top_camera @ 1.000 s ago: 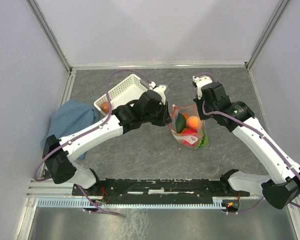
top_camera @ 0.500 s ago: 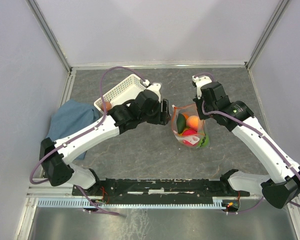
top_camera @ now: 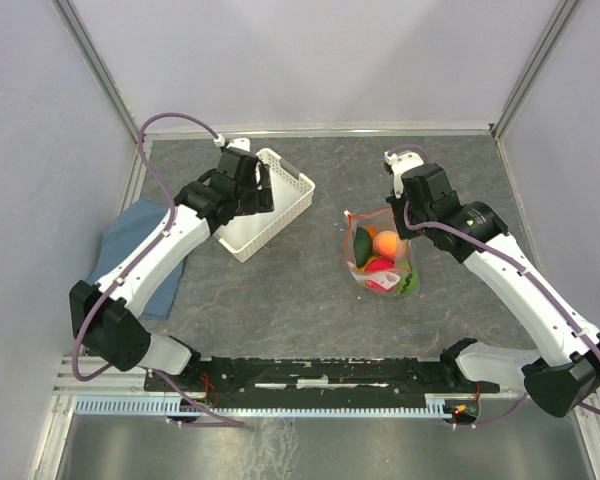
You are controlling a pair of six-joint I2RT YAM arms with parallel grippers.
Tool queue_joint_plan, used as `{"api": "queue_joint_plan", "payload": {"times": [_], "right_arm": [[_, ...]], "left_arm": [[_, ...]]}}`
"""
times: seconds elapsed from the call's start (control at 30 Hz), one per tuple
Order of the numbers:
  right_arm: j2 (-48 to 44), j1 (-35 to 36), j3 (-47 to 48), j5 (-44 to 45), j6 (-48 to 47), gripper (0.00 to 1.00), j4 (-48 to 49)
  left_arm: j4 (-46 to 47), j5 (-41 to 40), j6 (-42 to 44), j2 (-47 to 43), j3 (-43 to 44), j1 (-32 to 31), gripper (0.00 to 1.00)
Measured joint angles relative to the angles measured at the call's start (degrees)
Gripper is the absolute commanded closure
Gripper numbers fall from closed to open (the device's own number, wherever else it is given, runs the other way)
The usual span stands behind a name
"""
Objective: Place the food in the zip-top bag and seal the zipper
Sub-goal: Place the fake fruit in the zipper food storage bag, then pick up the fake fruit from the bin.
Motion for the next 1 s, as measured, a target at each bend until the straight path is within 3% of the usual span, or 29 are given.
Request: {"api": "queue_joint_plan", "payload": {"times": [0.23,0.57,1.0], "right_arm": [[-0.85,0.0,0.0,-0.46,-0.13,0.99,0.0],[-2.56,0.0,-0.31,-1.73,-0.15,0.99,0.42],[-2.99,0.0,-1.05,-2.78,-0.15,0.99,0.92]], "left_arm": [[-1.9,-1.77,3.67,7.48,2.82,6.8,0.09],[-3.58,-2.49,8.76,20.92,11.02,12.7,0.09],[-4.61,-1.66,12.17,32.57,14.56,18.47,0.1]]}}
